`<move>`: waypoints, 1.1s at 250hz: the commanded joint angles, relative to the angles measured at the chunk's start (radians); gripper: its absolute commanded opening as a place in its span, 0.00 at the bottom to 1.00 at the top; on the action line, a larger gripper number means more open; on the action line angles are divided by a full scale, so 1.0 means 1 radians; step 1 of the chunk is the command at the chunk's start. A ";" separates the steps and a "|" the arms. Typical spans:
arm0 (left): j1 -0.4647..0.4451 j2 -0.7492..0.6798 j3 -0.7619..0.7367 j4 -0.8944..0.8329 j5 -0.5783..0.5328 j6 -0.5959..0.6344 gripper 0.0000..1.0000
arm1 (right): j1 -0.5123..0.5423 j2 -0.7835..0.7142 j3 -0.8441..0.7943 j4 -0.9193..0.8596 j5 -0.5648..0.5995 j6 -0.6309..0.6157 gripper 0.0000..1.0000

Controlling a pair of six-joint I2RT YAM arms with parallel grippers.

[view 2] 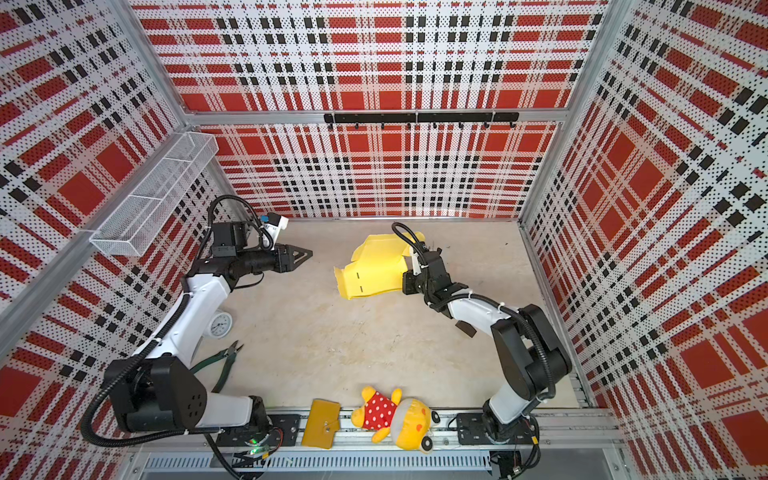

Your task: Fold the paper box

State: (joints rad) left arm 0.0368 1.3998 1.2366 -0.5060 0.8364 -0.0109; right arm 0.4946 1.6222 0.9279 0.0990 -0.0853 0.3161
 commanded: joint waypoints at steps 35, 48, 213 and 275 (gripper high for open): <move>-0.110 0.056 0.069 -0.077 -0.051 0.027 0.00 | 0.048 0.004 0.017 0.066 0.092 -0.082 0.02; -0.131 0.067 0.069 -0.076 -0.078 0.023 0.00 | 0.060 0.002 0.017 0.072 0.103 -0.094 0.02; -0.237 0.137 0.024 -0.001 -0.217 -0.129 0.00 | 0.139 -0.027 0.038 0.099 0.263 -0.073 0.00; -0.265 0.149 0.035 -0.006 -0.222 -0.148 0.00 | 0.160 -0.037 0.053 0.081 0.377 -0.051 0.00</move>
State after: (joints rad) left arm -0.2123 1.5414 1.2701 -0.5278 0.6338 -0.1329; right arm 0.6434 1.6222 0.9421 0.1390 0.2127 0.2386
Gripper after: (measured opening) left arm 0.044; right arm 0.083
